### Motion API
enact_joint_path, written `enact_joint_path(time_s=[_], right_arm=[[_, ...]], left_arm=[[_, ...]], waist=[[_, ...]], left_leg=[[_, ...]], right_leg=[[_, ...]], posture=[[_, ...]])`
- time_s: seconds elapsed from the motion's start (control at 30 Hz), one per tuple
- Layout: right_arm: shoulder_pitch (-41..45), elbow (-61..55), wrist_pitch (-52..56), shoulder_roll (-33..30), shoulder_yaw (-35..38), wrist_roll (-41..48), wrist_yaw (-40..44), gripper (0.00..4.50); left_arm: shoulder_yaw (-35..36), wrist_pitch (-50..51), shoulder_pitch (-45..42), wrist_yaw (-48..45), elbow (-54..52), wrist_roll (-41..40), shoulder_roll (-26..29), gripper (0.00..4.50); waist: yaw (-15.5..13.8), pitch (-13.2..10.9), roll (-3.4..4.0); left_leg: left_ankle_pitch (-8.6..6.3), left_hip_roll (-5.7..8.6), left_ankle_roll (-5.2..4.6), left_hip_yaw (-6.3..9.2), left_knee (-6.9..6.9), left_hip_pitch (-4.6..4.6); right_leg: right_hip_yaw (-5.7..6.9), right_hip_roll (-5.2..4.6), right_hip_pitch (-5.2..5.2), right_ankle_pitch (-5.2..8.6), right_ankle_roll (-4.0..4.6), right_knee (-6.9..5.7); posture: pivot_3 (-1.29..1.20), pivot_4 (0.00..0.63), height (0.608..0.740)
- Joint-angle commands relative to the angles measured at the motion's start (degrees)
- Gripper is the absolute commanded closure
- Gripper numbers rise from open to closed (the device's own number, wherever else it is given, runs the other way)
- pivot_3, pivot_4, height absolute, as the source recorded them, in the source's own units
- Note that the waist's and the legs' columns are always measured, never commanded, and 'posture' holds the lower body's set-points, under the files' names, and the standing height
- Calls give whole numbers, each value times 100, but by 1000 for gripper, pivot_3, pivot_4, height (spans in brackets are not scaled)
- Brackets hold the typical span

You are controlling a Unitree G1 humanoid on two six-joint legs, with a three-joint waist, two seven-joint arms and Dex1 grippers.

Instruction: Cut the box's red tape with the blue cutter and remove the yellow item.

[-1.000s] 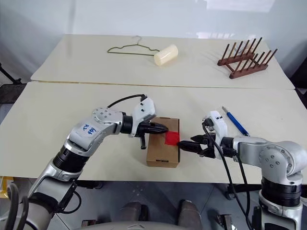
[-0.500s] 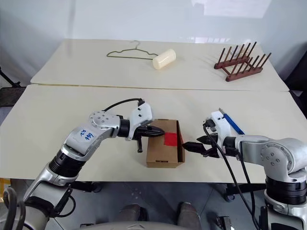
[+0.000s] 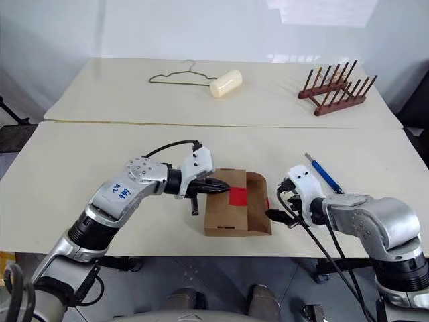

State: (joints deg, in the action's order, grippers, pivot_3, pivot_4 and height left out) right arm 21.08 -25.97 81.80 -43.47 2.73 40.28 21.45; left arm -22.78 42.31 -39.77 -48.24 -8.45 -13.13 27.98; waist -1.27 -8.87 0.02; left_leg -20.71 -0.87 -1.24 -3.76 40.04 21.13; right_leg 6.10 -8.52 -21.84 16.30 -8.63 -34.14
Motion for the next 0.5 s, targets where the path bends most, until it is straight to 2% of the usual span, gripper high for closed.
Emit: enact_joint_path(time_s=[0.03,0.13,0.23,0.3,0.4,0.5], right_arm=[[-233,-102,-331,282,105,-106,-15,52],[-453,-43,-651,219,-37,-399,-9,52],[-355,128,-645,260,248,-233,182,52],[-112,462,-675,-5,366,-89,631,52],[103,917,-1048,-352,181,-357,948,52],[293,1323,-1336,-331,4,-555,1065,52]], left_arm=[[-325,315,338,20,284,245,98,4500],[-228,364,366,19,207,217,180,4500],[-172,379,426,25,144,214,243,4500],[-161,409,463,51,92,216,238,4500],[-129,450,500,101,33,201,219,4500],[-93,476,534,140,-21,189,222,4500]], waist=[[0,3,-4],[14,7,-9],[47,9,-11],[63,8,-9],[67,0,4],[78,0,4]], left_leg=[[0,-1,0,2,-1,-3],[0,-1,0,2,0,-7],[0,-3,0,2,-1,-9],[0,-5,0,3,-2,-9],[-1,-3,-2,3,-5,-6],[-2,-3,-3,4,-9,-6]], right_leg=[[3,0,6,0,0,4],[3,0,17,0,0,14],[3,1,18,0,0,15],[3,1,18,0,0,15],[2,-1,18,0,0,24],[5,0,17,0,0,25]], posture=[[0,150,740],[0,150,740],[0,150,740],[0,150,740],[0,150,740],[0,150,740]])
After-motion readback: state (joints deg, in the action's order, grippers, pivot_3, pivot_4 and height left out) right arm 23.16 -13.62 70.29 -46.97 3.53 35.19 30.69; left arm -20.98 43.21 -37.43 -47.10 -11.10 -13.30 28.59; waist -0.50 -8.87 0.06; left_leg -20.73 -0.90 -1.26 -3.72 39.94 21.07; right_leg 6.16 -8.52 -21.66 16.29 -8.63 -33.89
